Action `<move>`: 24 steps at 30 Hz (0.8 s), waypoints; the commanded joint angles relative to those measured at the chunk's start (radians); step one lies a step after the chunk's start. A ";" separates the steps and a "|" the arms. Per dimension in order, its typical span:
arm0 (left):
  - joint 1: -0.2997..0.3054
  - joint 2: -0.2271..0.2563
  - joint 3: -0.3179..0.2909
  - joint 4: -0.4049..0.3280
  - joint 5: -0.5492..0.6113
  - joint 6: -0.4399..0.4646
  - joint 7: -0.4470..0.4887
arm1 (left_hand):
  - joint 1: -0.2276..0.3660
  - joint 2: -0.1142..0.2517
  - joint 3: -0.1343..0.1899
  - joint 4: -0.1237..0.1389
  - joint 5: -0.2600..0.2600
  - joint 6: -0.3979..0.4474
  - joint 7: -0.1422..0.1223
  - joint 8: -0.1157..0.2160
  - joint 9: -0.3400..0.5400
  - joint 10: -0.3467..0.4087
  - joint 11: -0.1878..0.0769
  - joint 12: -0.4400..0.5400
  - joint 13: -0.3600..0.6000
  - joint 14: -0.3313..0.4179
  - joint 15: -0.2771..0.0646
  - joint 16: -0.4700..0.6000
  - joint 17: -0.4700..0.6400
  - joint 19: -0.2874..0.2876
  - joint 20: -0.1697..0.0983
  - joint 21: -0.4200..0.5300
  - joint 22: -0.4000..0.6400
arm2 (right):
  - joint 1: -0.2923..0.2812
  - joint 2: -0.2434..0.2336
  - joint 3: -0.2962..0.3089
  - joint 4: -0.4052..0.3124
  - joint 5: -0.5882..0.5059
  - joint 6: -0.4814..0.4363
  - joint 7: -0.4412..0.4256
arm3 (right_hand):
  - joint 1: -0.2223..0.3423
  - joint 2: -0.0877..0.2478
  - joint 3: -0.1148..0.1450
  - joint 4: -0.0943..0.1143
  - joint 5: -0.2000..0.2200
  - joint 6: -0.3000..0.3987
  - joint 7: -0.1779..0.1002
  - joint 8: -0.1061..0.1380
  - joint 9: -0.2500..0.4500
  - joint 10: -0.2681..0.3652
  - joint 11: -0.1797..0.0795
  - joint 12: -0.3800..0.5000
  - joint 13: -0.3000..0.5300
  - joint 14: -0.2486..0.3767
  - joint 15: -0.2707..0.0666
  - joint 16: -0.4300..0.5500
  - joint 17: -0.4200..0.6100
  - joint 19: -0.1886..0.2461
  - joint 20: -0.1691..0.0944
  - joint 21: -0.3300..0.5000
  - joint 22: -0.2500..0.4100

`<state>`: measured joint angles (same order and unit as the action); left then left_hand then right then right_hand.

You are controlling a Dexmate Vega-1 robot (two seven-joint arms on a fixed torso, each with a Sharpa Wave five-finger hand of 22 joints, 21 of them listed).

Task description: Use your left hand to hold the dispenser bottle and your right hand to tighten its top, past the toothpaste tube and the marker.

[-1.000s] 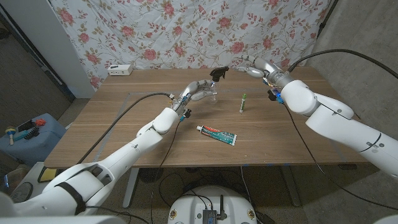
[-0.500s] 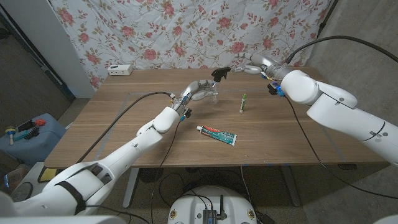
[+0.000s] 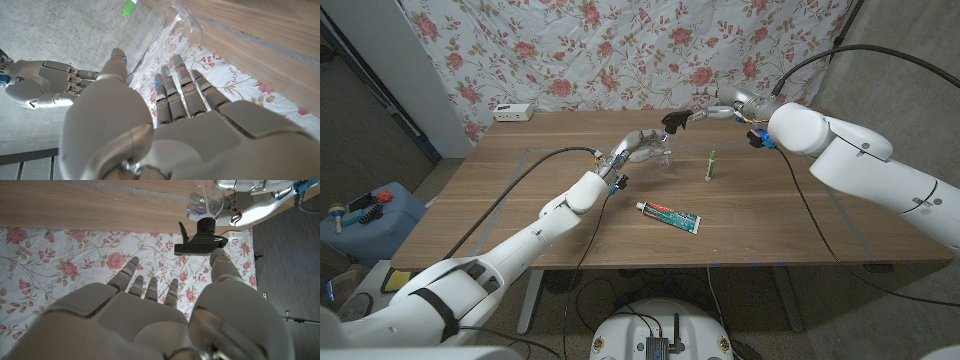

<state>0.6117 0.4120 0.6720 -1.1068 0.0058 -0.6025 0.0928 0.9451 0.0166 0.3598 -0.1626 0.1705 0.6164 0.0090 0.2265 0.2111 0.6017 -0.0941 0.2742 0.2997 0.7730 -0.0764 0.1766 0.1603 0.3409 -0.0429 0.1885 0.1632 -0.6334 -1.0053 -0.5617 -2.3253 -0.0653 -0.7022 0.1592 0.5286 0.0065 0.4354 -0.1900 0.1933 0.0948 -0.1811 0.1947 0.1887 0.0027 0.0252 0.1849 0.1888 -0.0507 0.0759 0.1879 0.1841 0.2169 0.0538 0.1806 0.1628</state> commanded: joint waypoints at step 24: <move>-0.057 -0.038 0.049 0.125 0.070 -0.068 0.032 | 0.001 0.013 0.028 0.012 0.008 0.031 -0.017 0.007 0.005 0.014 -0.004 0.005 0.013 0.018 -0.107 0.003 0.004 0.010 -0.087 -0.003 0.002 | 0.242 0.052 -0.249 0.011 -0.183 -0.180 0.199 | 0.089 -0.048 0.027 0.002 0.009 0.042 -0.011 0.025 0.008 -0.015 0.012 0.006 0.005 0.006 0.024 0.005 0.003 -0.001 0.034 0.002 0.004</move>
<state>0.5722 0.3858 0.7056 -1.0132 0.0541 -0.6519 0.1102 0.9437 0.0181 0.3640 -0.1668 0.1743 0.6168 0.0092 0.2263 0.2120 0.6066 -0.0891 0.2742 0.3090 0.7730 -0.0765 0.1732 0.1608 0.3409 -0.0429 0.1885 0.1632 -0.4484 -0.9778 -0.7568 -2.3460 -0.1958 -0.8673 0.3060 0.6075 -0.0327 0.4554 -0.1863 0.2012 0.1238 -0.1877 0.2111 0.1935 -0.0082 0.0328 0.1849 0.1887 -0.0487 0.0915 0.1879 0.1840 0.2184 0.0808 0.1806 0.1656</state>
